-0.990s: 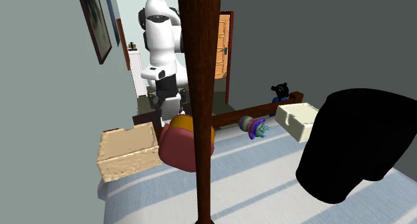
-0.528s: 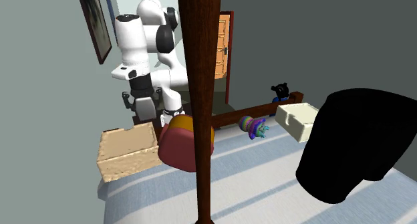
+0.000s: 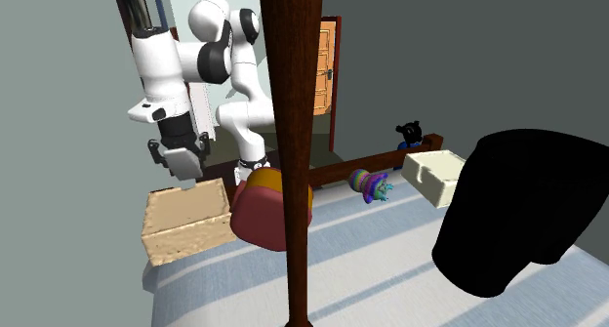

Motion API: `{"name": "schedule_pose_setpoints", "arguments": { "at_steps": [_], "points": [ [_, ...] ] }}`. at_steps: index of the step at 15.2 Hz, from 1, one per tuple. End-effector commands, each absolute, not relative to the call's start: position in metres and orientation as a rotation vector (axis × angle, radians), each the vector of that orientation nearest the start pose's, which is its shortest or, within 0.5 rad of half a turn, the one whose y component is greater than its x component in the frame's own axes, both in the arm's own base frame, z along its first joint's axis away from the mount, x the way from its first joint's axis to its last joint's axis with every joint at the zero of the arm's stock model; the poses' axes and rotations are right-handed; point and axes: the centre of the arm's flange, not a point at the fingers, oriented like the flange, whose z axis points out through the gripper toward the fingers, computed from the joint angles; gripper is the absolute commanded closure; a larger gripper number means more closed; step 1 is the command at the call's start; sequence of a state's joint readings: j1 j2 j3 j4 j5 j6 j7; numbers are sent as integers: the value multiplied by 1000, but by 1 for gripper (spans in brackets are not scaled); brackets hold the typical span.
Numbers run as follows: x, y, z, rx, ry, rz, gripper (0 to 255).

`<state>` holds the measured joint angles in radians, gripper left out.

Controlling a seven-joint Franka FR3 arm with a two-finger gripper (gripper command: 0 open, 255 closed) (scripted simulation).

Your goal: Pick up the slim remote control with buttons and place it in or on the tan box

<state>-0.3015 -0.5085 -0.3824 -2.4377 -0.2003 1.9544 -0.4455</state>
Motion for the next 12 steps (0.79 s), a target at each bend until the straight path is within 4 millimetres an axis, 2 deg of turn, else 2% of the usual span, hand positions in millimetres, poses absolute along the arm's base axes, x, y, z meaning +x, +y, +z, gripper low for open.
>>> {"name": "schedule_pose_setpoints", "arguments": {
  "at_steps": [1,10,12],
  "points": [
    [299,-273,461,-3140,185,0,255],
    [299,-273,409,-3140,185,0,255],
    [299,-273,410,-3140,185,0,255]
  ]
}}
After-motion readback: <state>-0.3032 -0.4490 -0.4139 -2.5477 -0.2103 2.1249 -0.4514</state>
